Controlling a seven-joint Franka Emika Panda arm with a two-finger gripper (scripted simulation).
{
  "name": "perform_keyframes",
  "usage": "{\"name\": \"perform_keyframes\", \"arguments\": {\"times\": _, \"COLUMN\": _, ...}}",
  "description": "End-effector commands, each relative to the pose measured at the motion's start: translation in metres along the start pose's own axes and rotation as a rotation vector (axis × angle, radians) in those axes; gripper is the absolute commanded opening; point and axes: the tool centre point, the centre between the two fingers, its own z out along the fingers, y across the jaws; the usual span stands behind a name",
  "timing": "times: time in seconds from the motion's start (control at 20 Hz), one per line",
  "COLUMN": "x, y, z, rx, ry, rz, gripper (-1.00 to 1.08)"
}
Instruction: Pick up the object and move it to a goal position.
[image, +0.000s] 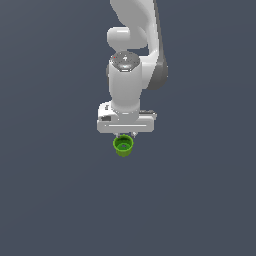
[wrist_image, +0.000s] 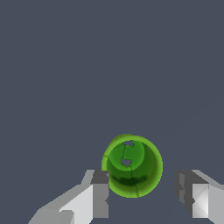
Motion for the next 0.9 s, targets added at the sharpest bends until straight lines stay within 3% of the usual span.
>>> {"name": "perform_keyframes", "arguments": {"times": 0.0, "x": -0.001, "y": 0.000, "z": 0.002, "rx": -0.001, "ry": -0.001, "rz": -0.019, "gripper": 0.28}}
{"name": "perform_keyframes", "arguments": {"times": 0.4, "x": -0.008, "y": 0.003, "z": 0.011, "rx": -0.004, "ry": -0.003, "rz": -0.145, "gripper": 0.28}}
{"name": "perform_keyframes", "arguments": {"times": 0.85, "x": -0.021, "y": 0.006, "z": 0.027, "rx": -0.007, "ry": -0.008, "rz": -0.382, "gripper": 0.28}}
